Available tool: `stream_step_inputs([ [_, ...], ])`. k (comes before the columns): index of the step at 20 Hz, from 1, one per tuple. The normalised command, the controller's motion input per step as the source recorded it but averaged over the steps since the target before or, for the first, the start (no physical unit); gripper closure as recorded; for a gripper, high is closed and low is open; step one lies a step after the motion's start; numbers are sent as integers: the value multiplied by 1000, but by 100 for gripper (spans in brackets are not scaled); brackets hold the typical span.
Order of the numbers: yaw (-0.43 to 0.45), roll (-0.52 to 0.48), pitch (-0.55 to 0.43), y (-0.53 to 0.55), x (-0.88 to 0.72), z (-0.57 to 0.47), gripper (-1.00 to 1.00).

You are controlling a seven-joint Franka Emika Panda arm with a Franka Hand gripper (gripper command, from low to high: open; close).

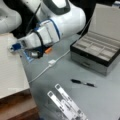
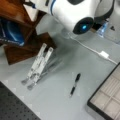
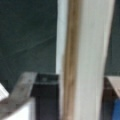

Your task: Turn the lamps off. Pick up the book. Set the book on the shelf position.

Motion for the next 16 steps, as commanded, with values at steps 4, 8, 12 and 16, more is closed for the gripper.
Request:
stream_step_inputs([
  [4, 266, -71, -82, -77, -158, 89, -100],
  [8, 248, -60, -63, -37, -121, 103, -100],
  [12, 226, -49, -50, -4, -48, 108, -100],
  [16, 179, -15, -59, 28, 55, 156, -100],
])
